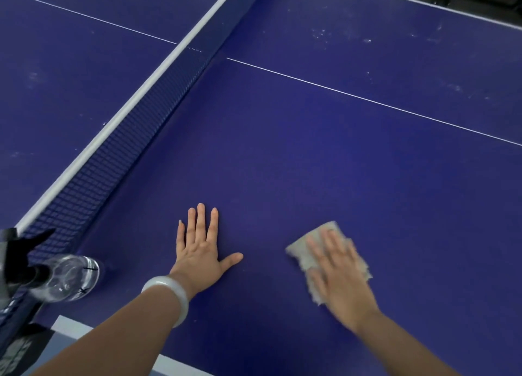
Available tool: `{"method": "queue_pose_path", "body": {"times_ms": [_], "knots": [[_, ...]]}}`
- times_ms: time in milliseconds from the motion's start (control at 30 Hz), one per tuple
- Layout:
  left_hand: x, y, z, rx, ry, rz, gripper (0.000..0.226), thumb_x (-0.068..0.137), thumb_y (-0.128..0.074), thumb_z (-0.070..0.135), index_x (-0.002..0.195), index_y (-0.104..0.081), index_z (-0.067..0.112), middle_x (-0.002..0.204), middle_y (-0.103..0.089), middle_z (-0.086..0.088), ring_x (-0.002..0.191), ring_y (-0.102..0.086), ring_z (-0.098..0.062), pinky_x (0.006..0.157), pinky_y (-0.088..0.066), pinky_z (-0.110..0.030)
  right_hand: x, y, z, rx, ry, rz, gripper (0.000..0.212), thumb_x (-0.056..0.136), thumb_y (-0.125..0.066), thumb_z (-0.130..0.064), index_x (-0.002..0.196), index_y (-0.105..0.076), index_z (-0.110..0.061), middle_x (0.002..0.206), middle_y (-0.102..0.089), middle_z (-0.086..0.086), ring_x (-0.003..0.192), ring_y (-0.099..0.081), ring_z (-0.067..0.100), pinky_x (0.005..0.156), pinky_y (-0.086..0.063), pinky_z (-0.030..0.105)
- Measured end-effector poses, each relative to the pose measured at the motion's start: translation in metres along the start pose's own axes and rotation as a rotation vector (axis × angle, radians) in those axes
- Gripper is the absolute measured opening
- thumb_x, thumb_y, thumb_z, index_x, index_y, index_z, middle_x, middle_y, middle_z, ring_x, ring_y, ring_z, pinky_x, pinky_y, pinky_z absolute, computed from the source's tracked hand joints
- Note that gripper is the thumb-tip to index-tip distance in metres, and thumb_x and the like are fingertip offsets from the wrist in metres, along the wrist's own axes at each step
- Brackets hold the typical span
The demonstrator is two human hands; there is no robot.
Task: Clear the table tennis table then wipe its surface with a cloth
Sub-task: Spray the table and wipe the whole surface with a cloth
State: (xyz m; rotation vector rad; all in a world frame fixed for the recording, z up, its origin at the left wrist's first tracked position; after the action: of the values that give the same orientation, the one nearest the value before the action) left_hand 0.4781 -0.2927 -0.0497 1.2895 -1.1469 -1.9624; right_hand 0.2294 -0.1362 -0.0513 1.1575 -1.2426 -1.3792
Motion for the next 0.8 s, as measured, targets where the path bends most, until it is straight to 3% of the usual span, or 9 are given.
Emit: {"method": "queue_pose_path", "body": {"times_ms": [100,200,300,367,433,600,667,800], "knots": [[-0.001,0.000,0.000,0.009,-0.004,0.014,0.107,0.079,-0.022,0.083,0.144,0.036,0.021,0.150,0.044,-0.006,0.137,0.041,-0.025,0.116,0.020,-0.046,-0.002,-0.007,0.074,0.166,-0.591,-0.044,0.062,0.100,-0.012,-0.049,0.154,-0.015,-0.021,0.161,-0.015,0.015,0.150,-0.005,0.028,0.120,-0.008,0.052],[-0.002,-0.001,-0.001,0.010,-0.006,0.026,0.107,0.078,-0.021,0.083,0.144,0.035,0.020,0.150,0.042,-0.007,0.138,0.040,-0.026,0.116,0.020,-0.046,0.007,-0.006,0.058,0.213,-0.791,-0.109,0.062,0.100,-0.016,-0.048,0.156,-0.005,-0.023,0.162,-0.002,0.015,0.150,0.004,0.029,0.120,-0.001,0.052],[-0.002,-0.001,0.000,0.011,-0.002,0.004,0.104,0.083,-0.025,0.080,0.143,0.036,0.021,0.149,0.044,-0.007,0.137,0.040,-0.026,0.115,0.021,-0.046,0.020,0.001,-0.015,0.144,-0.554,-0.038,0.064,0.097,-0.018,-0.046,0.153,-0.025,-0.016,0.158,-0.020,0.021,0.148,-0.013,0.036,0.117,-0.013,0.057],[-0.002,0.000,-0.001,-0.005,-0.006,-0.009,0.101,0.087,-0.029,0.075,0.143,0.035,0.022,0.148,0.045,-0.005,0.137,0.040,-0.025,0.116,0.020,-0.045,0.014,0.001,-0.066,0.114,-0.299,-0.042,0.062,0.098,-0.019,-0.046,0.155,-0.020,-0.019,0.159,-0.017,0.018,0.149,-0.009,0.033,0.118,-0.013,0.055],[-0.002,0.004,-0.003,-0.055,-0.026,-0.006,0.093,0.092,-0.032,0.067,0.147,0.029,0.024,0.151,0.041,-0.003,0.139,0.038,-0.022,0.117,0.019,-0.043,0.006,0.005,-0.085,0.116,-0.178,-0.043,0.061,0.100,-0.019,-0.046,0.156,-0.012,-0.021,0.162,-0.011,0.013,0.150,-0.003,0.028,0.118,-0.013,0.053],[-0.022,0.018,-0.034,-0.139,-0.011,0.133,0.076,0.097,-0.037,0.055,0.154,0.006,0.027,0.158,0.027,-0.001,0.145,0.027,-0.017,0.119,0.014,-0.035,0.007,0.000,-0.069,0.112,-0.110,-0.016,0.060,0.101,-0.019,-0.048,0.155,-0.017,-0.022,0.162,-0.013,0.010,0.150,-0.004,0.024,0.117,-0.013,0.050],[-0.039,0.014,-0.059,-0.107,0.068,0.201,0.082,0.095,-0.040,0.058,0.154,0.006,0.024,0.159,0.025,-0.003,0.145,0.026,-0.019,0.119,0.013,-0.035,0.009,-0.001,-0.067,0.122,-0.111,-0.020,0.060,0.101,-0.019,-0.048,0.155,-0.017,-0.022,0.162,-0.012,0.009,0.150,-0.005,0.024,0.118,-0.010,0.049],[-0.071,-0.007,-0.100,-0.091,0.177,0.181,0.094,0.090,-0.042,0.064,0.153,0.013,0.021,0.159,0.024,-0.004,0.146,0.023,-0.021,0.121,0.010,-0.039,0.009,-0.002,-0.066,0.133,-0.132,-0.016,0.061,0.100,-0.016,-0.049,0.156,-0.013,-0.024,0.163,-0.007,0.008,0.150,0.001,0.023,0.119,-0.004,0.048]]}}
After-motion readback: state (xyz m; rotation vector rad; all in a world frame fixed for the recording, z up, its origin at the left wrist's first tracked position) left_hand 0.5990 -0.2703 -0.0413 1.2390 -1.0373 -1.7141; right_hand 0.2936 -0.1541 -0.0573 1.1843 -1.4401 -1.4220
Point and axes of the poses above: each hand's wrist, its own x-axis towards the middle knuckle, its own y-axis out of the back of the hand, z = x × y, the point moved 5 cm from there along x, towards the middle knuckle
